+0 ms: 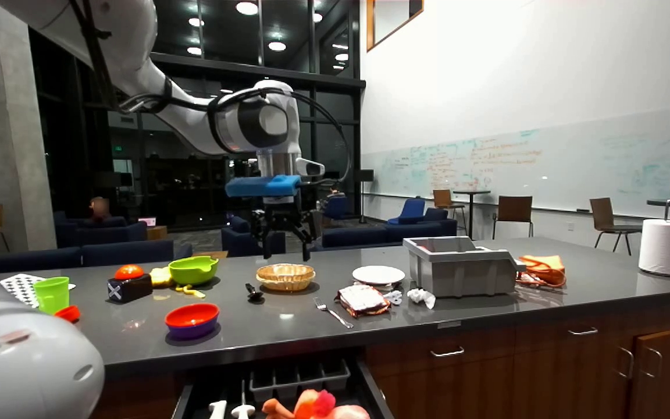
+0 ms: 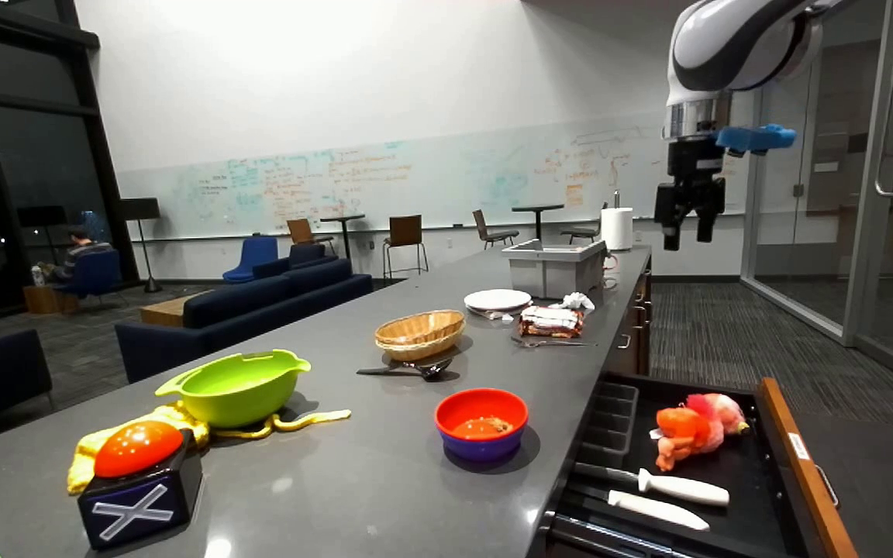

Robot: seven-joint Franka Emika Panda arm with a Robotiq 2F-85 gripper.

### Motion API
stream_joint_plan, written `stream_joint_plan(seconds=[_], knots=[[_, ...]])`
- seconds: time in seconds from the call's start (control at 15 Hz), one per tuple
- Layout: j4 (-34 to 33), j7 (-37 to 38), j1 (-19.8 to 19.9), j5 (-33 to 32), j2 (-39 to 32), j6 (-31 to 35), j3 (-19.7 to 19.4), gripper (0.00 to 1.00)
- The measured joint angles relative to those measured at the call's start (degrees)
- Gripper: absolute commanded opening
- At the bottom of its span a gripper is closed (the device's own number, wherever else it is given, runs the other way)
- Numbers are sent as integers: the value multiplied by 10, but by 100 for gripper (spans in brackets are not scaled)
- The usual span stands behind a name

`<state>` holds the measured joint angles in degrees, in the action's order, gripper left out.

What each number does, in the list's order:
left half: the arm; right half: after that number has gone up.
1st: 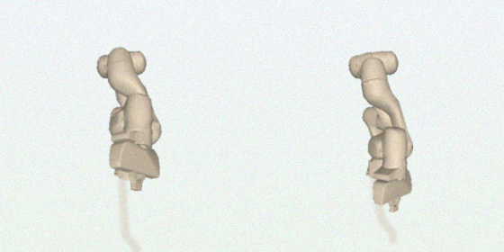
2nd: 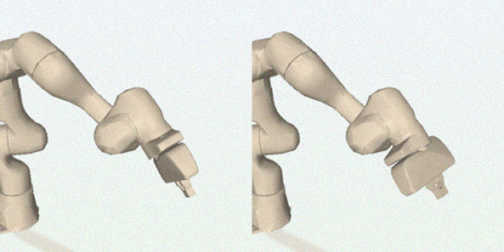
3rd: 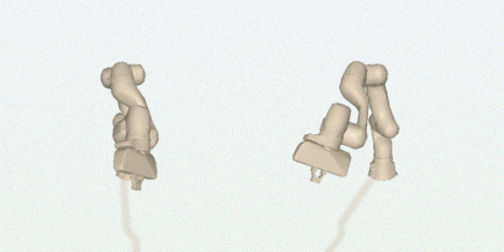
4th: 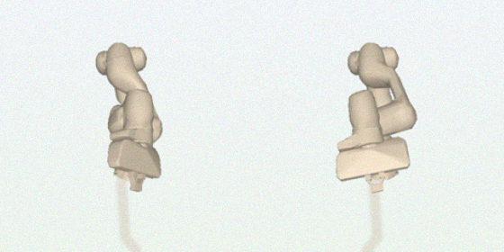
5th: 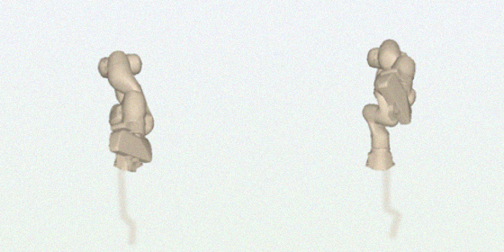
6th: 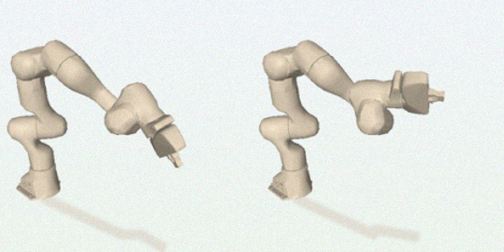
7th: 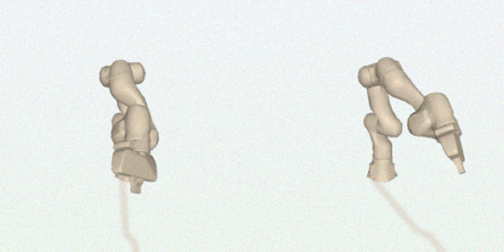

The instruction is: Take the plush toy out of the drawer

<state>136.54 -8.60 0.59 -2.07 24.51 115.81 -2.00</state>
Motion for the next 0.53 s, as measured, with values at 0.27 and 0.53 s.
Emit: stream_joint_plan(seconds=[0.27,0.53], knots=[[95,49,0,-4,23,84,11,100],[199,153,8,-31,29,182,34,100]])
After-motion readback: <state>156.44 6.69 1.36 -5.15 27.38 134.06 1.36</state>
